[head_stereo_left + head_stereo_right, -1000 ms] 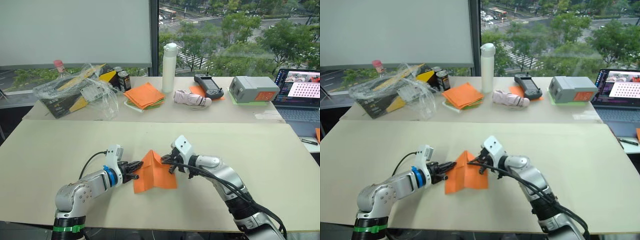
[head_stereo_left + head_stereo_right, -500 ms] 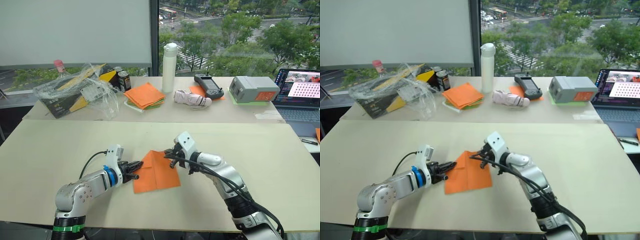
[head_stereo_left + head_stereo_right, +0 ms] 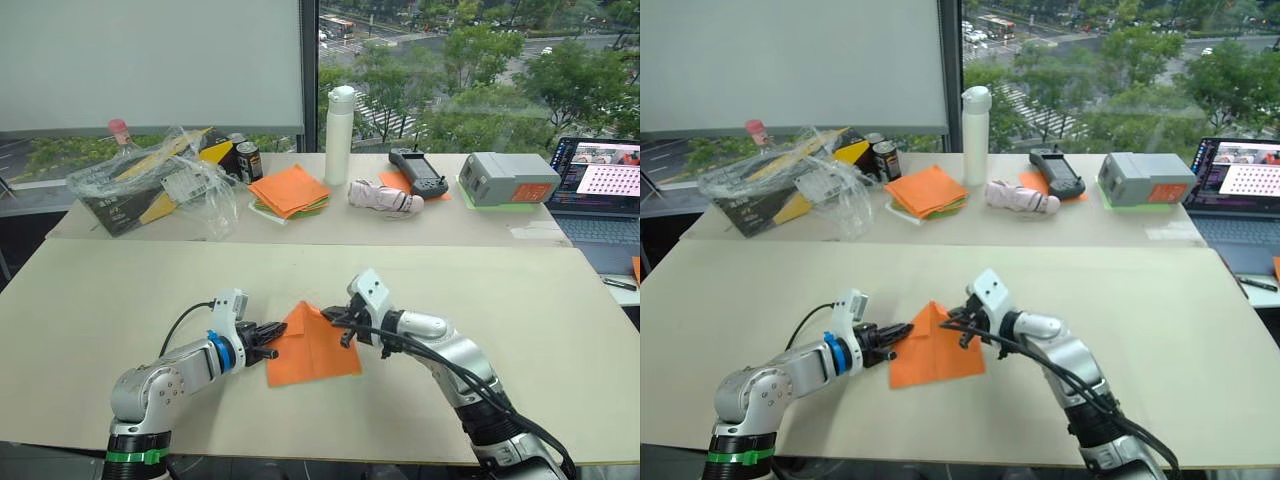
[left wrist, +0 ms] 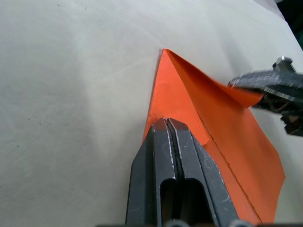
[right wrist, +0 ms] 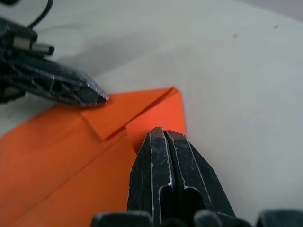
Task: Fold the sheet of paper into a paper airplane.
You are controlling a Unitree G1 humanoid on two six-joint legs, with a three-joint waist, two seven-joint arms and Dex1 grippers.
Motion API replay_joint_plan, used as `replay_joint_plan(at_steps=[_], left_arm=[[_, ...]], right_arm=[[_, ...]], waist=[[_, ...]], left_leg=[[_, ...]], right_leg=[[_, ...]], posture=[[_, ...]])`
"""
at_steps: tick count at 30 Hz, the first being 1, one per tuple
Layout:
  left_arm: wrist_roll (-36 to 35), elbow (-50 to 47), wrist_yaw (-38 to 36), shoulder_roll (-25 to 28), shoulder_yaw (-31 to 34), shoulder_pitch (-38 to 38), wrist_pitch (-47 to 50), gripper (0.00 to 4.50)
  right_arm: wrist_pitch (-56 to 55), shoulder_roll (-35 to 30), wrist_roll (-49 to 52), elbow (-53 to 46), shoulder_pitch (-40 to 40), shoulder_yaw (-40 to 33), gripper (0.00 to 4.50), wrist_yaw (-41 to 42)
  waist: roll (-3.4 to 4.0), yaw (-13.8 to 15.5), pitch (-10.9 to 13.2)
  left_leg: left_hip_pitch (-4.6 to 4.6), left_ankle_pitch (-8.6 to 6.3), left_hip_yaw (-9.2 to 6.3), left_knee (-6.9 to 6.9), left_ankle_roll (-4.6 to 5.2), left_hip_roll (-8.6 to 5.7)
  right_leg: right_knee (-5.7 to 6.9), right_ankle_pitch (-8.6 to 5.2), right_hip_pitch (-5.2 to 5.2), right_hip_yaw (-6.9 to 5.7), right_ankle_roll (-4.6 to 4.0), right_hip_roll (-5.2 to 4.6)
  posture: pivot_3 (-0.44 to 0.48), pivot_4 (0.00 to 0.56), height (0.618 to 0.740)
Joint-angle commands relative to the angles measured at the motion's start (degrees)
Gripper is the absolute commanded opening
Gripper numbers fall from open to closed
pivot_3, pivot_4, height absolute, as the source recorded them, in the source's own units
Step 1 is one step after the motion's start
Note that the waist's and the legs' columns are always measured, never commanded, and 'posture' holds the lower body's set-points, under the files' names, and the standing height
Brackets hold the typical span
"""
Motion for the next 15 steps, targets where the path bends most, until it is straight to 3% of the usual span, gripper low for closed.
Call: replay_joint_plan(at_steps=[1, 15], left_arm=[[1.9, 2.6, 2.0, 0.6, -1.0, 1.7, 2.1, 0.02], [0.9, 0.8, 2.7, -0.5, -1.3, -0.6, 3.0, 0.02]], right_arm=[[-2.4, -0.8, -1.7, 0.2, 0.0, 1.1, 0.00, 0.3], [-4.1, -2.5, -4.5, 2.3, 0.8, 2.4, 0.00, 0.5]], waist=[[0.00, 0.0, 0.0], [0.00, 0.1, 0.0]], left_leg=[[0.00, 0.00, 0.00, 0.00, 0.00, 0.00], [0.00, 0.00, 0.00, 0.00, 0.00, 0.00]], right_leg=[[0.00, 0.00, 0.00, 0.00, 0.00, 0.00], [-0.02, 0.00, 0.03, -0.01, 0.00, 0.00]], posture=[[0.000, 0.150, 0.740], [0.000, 0.150, 0.740]])
